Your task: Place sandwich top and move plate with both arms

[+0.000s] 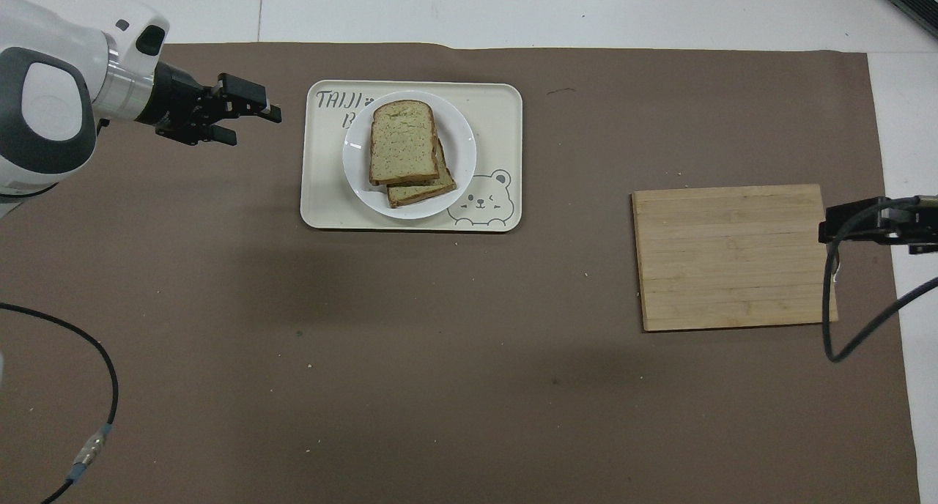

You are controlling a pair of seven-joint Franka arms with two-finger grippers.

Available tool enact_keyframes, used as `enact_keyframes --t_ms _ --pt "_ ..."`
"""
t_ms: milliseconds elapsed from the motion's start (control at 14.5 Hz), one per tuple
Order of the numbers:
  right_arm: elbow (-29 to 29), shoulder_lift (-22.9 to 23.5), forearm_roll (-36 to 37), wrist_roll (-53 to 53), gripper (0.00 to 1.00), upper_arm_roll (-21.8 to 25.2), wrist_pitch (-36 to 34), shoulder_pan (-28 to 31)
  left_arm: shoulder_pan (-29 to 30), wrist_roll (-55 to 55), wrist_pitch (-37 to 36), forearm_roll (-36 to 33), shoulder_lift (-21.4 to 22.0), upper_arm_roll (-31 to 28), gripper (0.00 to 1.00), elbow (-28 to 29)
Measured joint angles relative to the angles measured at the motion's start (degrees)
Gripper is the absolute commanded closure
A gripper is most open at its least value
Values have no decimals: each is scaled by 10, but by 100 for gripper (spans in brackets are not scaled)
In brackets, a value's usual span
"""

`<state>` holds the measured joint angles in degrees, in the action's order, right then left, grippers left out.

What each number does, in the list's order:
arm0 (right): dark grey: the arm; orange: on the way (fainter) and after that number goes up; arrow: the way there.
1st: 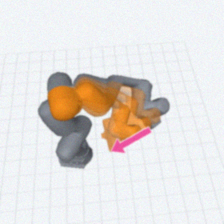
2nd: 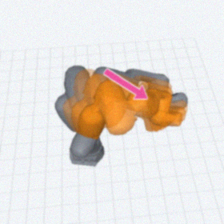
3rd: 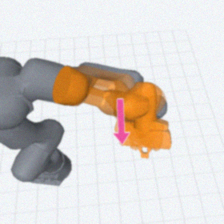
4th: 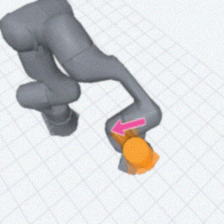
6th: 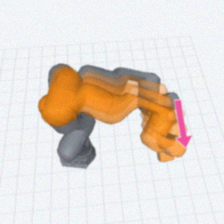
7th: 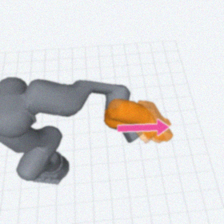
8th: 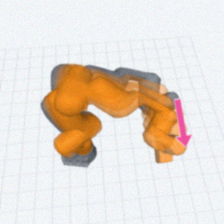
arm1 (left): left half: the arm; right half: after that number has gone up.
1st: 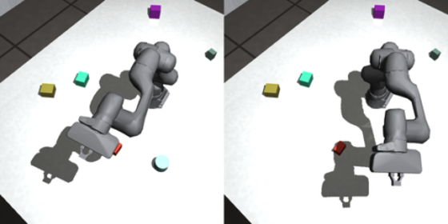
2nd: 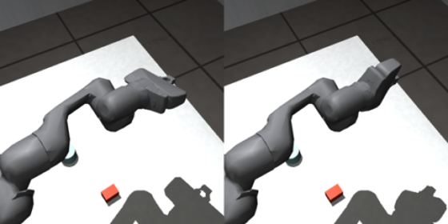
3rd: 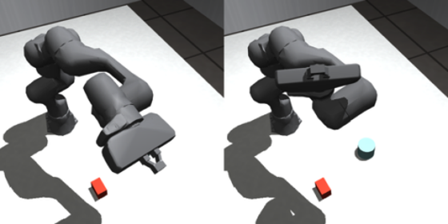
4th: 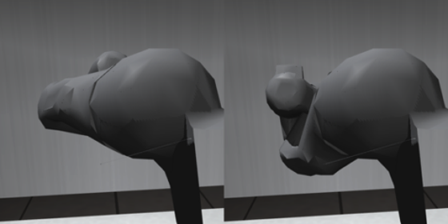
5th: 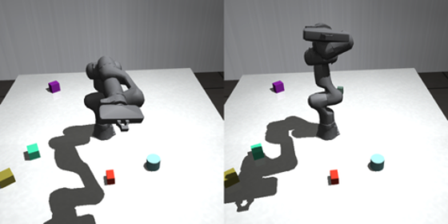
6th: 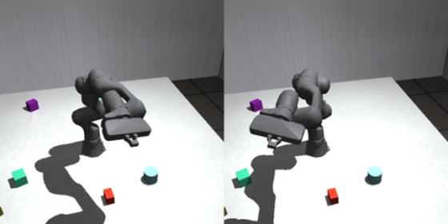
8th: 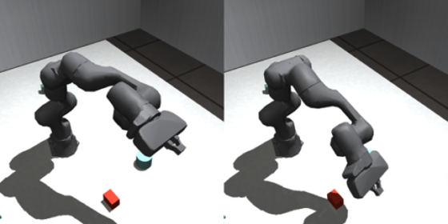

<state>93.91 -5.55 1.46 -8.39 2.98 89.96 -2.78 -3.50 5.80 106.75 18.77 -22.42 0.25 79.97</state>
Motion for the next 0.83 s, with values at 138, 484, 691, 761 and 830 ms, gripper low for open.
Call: enact_keyframes --t_ms 138,484,691,761,830 --pt "0 0 0 0 0 0 0 0 1 0 -9 -37 34 -3 0 18" --pt "0 0 0 0 0 0 0 0 -1 -35 -43 -152 135 2 0 80" --pt "0 0 0 0 0 0 0 0 -1 -75 -55 -163 183 1 0 119" --pt "0 0 0 0 0 0 0 0 -1 -81 -63 -166 195 1 0 126" --pt "0 0 0 0 0 0 0 0 -1 -83 -77 -168 206 1 0 129"
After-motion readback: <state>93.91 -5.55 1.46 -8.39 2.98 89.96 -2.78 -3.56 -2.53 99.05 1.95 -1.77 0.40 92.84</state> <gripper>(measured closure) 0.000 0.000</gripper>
